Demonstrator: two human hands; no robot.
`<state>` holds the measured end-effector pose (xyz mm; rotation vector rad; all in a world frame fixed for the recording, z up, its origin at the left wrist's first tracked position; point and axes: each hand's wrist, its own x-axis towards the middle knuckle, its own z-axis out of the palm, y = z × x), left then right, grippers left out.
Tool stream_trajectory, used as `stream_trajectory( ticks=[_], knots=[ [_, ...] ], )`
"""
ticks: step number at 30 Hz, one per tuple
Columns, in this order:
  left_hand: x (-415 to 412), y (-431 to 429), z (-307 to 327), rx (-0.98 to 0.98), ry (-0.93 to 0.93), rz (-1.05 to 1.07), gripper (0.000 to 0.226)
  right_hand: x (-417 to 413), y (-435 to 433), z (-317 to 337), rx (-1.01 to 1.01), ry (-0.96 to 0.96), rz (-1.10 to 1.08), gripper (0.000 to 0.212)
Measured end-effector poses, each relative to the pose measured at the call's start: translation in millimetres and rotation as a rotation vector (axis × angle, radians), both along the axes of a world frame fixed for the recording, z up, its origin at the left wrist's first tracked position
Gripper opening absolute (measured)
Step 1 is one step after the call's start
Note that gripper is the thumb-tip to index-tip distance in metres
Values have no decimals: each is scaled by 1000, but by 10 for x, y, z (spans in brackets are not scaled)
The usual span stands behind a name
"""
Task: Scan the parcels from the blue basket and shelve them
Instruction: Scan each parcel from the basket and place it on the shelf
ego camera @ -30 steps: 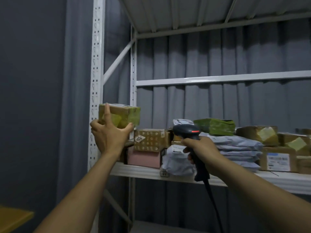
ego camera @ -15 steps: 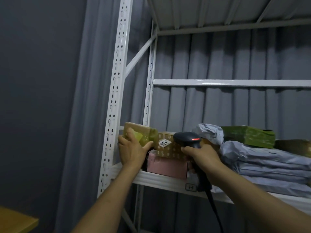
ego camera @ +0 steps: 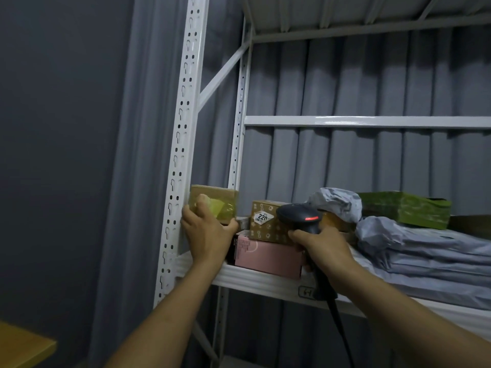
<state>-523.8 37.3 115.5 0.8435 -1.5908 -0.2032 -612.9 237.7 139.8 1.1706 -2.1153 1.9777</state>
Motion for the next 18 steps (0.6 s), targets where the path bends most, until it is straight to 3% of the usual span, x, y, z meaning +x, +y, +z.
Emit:
stream_trajectory(
  ticks=[8, 14, 18],
  knots=[
    [-152, -144, 26, 78, -144, -218, 88, -96, 52, -13, -9, -5, 4, 18],
    [-87, -193, -16, -117, -390, -191, 85, -119, 83, -15, 0, -3, -12, 18],
    [-86, -296, 29, -43, -595, -207, 90, -99, 92, -4, 20, 28, -39, 14]
  ],
)
